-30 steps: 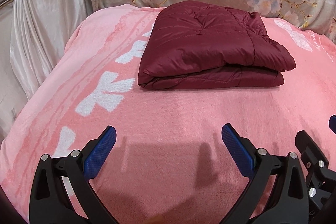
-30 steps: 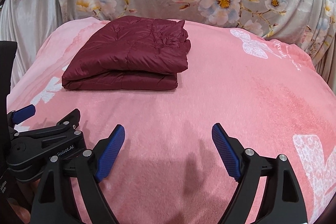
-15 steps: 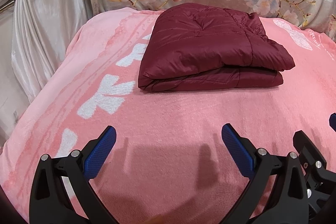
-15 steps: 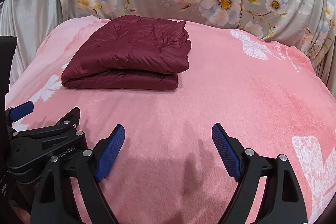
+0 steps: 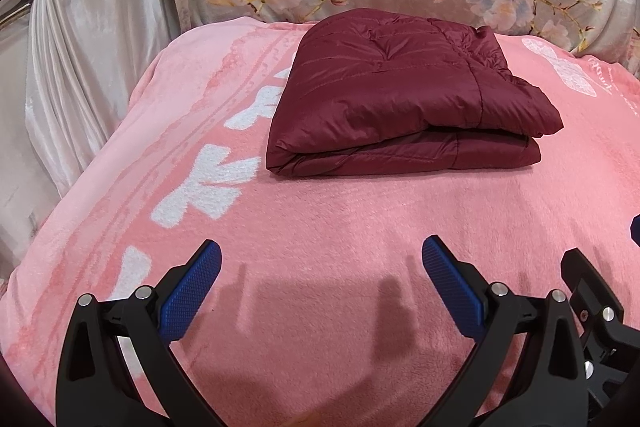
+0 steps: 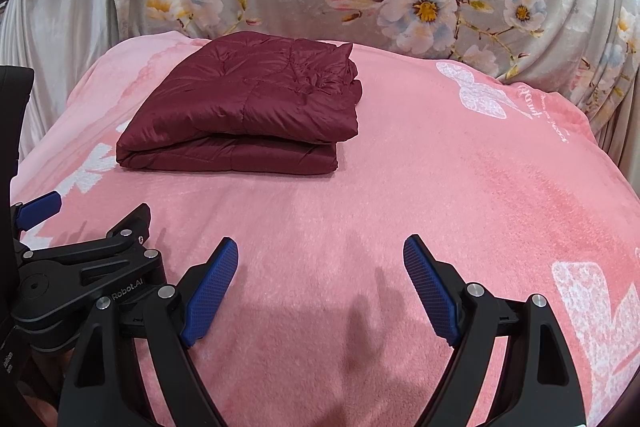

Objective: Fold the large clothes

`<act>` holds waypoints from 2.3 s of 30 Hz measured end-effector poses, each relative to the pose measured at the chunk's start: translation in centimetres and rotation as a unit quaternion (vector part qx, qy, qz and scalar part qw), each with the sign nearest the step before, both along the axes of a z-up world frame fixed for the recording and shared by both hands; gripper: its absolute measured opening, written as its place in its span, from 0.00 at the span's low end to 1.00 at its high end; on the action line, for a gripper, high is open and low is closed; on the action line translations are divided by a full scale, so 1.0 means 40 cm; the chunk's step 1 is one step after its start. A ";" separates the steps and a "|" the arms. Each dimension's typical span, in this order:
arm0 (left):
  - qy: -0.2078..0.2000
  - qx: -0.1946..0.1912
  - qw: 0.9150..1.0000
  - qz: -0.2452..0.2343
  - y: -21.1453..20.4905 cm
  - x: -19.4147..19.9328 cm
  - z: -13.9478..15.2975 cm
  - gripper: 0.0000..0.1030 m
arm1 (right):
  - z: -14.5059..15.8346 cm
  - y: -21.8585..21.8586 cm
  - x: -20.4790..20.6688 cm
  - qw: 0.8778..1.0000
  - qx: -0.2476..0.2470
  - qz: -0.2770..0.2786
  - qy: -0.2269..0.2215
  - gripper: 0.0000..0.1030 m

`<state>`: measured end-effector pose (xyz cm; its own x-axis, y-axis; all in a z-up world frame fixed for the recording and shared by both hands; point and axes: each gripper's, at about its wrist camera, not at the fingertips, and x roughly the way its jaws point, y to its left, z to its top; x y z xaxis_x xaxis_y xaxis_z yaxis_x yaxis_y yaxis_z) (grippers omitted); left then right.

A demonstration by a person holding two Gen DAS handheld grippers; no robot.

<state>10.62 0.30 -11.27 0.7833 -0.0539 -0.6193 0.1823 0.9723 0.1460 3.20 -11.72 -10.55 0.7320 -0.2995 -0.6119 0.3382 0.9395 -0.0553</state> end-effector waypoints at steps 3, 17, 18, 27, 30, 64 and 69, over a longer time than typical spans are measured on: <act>-0.002 0.001 1.000 0.002 -0.003 -0.003 0.001 0.95 | -0.001 0.001 0.001 1.000 0.000 0.000 0.000 0.80; -0.002 0.002 1.000 0.002 -0.003 -0.003 0.001 0.95 | -0.001 -0.001 0.000 1.000 -0.001 0.001 0.000 0.80; -0.002 0.002 1.000 0.003 -0.004 -0.004 0.000 0.95 | -0.001 -0.001 0.000 1.000 -0.001 0.001 0.000 0.80; -0.002 0.003 1.000 0.002 -0.004 -0.003 0.001 0.94 | -0.001 -0.001 0.000 1.000 -0.003 0.000 0.001 0.80; 0.000 0.005 1.000 0.001 -0.008 -0.002 0.000 0.93 | -0.001 0.000 0.000 1.000 -0.004 -0.002 0.002 0.80; -0.006 0.009 1.000 0.005 -0.008 -0.004 -0.001 0.93 | -0.001 -0.005 -0.001 1.000 -0.004 0.000 0.000 0.80; -0.007 0.009 1.000 0.006 -0.007 -0.005 0.002 0.93 | -0.001 -0.005 -0.001 1.000 -0.004 0.001 0.000 0.80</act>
<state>10.43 0.03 -11.20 0.7930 -0.0335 -0.6083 0.1692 0.9713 0.1671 3.16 -11.91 -10.60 0.7325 -0.3038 -0.6092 0.3367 0.9394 -0.0636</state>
